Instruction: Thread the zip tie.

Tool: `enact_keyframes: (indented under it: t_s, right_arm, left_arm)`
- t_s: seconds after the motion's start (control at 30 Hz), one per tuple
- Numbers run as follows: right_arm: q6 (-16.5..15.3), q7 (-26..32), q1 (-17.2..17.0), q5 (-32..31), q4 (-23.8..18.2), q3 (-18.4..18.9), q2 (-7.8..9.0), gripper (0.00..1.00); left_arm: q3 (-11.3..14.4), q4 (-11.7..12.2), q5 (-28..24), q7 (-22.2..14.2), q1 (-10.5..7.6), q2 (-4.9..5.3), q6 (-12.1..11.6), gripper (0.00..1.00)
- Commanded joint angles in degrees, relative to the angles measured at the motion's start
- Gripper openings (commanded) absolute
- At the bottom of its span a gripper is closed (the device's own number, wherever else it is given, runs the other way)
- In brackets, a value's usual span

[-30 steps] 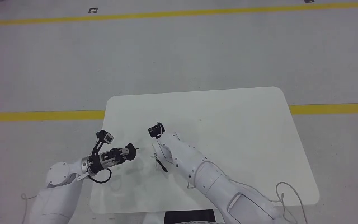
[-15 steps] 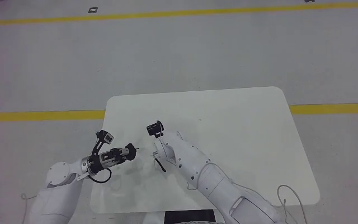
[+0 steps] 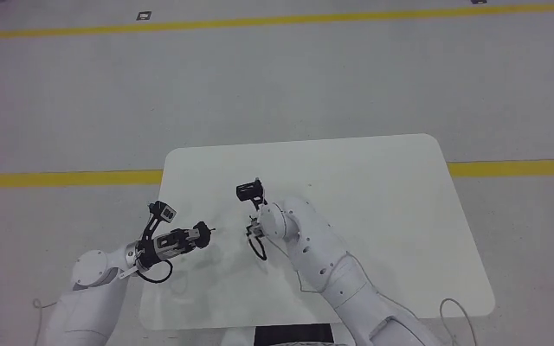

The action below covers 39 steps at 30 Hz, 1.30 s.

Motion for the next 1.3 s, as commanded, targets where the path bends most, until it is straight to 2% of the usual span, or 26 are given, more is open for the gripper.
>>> enact_keyframes:
  t_s: [0.0, 0.23, 0.53, 0.67, 1.17, 1.27]
  right_arm:
    - [-1.6, -0.4, -1.2, 2.1, -1.8, 1.9, 0.50, 0.00]
    - [-8.5, -1.2, -5.7, 10.9, -7.8, 8.3, 2.33, 0.00]
    - [-15.3, -2.9, -8.7, 22.4, -10.1, 13.3, 4.07, 0.00]
    - [-19.1, -4.7, -9.7, 26.7, -10.4, 14.4, 4.75, 0.00]
    - [-19.1, -5.0, -9.7, 26.7, -10.4, 14.5, 4.80, 0.00]
    - [-19.9, -9.9, -10.6, 27.1, -11.7, 14.0, 5.06, 0.00]
  left_arm:
    - [0.0, 0.0, 0.0, 0.0, 0.00, 0.00, 0.0, 0.00]
    - [0.0, 0.0, 0.0, 0.0, 0.00, 0.00, 0.0, 0.00]
    - [0.0, 0.0, 0.0, 0.0, 0.00, 0.00, 0.0, 0.00]
    - [0.0, 0.0, 0.0, 0.0, 0.00, 0.00, 0.0, 0.00]
    - [0.0, 0.0, 0.0, 0.0, 0.00, 0.00, 0.0, 0.00]
    - [0.0, 0.0, 0.0, 0.0, 0.00, 0.00, 0.0, 0.00]
